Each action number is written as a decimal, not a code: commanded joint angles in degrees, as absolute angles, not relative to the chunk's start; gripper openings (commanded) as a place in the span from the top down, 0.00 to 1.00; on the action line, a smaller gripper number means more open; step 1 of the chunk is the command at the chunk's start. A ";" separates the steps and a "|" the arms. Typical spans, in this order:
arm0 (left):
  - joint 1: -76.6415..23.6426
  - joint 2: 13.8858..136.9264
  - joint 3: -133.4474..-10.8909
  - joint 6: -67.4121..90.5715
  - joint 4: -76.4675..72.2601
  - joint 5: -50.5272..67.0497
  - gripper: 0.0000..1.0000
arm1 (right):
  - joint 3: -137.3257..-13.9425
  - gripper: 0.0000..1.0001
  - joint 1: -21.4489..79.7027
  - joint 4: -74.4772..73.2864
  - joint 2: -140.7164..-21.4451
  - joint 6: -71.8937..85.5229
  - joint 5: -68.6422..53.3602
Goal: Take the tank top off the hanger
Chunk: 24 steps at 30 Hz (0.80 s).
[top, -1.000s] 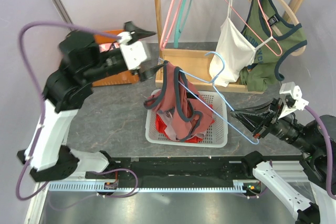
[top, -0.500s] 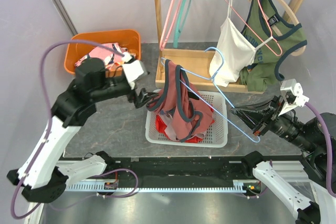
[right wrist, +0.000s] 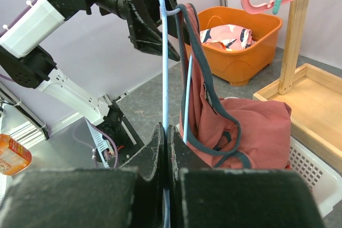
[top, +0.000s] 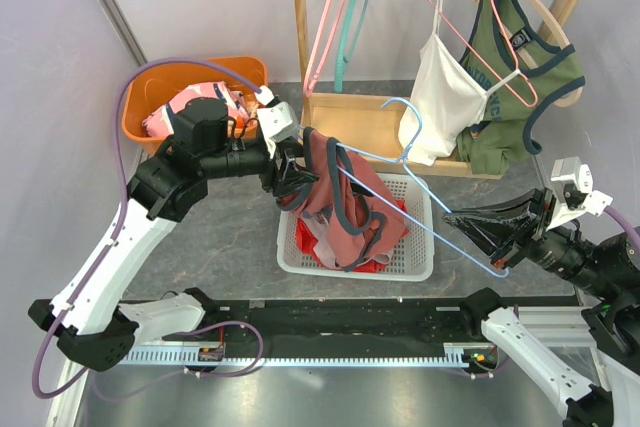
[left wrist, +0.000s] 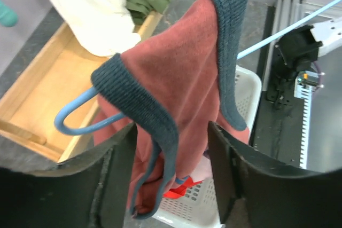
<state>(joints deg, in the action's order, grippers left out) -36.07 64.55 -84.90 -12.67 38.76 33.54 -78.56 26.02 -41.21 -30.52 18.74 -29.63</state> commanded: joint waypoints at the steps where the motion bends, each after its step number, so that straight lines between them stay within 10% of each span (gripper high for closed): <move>1: -35.95 65.39 -86.22 -11.34 36.56 38.05 0.56 | -80.33 1.00 26.10 -37.62 -29.62 19.86 -30.06; 4: -35.95 65.22 -85.96 -11.78 36.91 38.32 0.98 | -80.59 1.00 26.02 -37.79 -29.53 19.43 -29.53; 24: -35.77 65.72 -93.94 -14.58 34.98 16.27 0.98 | -88.94 1.00 26.10 -53.25 -29.79 13.80 -23.47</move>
<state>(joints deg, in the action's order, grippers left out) -36.05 64.53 -88.12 -12.40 38.83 24.75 -87.00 26.02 -49.89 -30.17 14.92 -26.17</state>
